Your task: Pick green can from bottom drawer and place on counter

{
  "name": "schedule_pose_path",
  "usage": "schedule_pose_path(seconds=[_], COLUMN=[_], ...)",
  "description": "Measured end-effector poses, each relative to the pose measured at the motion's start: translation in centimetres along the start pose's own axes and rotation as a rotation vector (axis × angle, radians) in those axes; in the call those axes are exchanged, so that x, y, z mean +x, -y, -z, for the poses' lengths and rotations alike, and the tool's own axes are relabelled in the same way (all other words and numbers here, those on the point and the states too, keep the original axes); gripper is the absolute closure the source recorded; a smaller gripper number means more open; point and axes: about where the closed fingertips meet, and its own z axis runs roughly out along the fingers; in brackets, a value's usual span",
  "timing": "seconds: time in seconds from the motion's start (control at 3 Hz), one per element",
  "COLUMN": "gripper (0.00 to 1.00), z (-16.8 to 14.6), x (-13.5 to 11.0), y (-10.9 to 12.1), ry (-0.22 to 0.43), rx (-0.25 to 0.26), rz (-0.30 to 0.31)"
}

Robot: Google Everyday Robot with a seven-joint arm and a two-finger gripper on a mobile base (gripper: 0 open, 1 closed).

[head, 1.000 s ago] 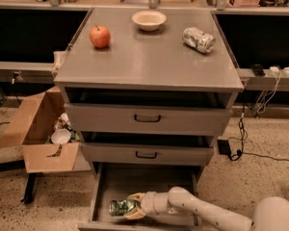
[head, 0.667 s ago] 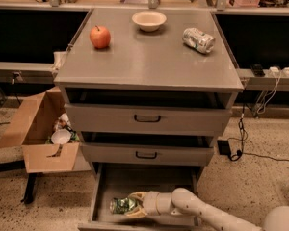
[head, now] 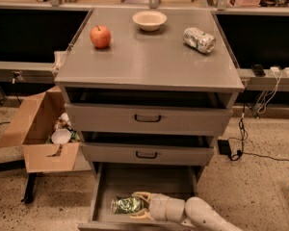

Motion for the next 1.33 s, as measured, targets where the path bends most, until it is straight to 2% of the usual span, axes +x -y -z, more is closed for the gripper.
schedule_pose_path(seconds=[0.33,0.67,1.0,1.33], gripper=[1.0,1.0,1.0,1.0], z=[0.0,1.3,6.3,11.2], x=[0.0,-1.1,-5.4,-9.2], y=[0.0,0.9,3.5,5.4], ry=[0.0,0.042,0.129,0.181], rx=[0.0,0.02,0.071,0.12], rz=[0.0,-0.016,-0.044,-0.032])
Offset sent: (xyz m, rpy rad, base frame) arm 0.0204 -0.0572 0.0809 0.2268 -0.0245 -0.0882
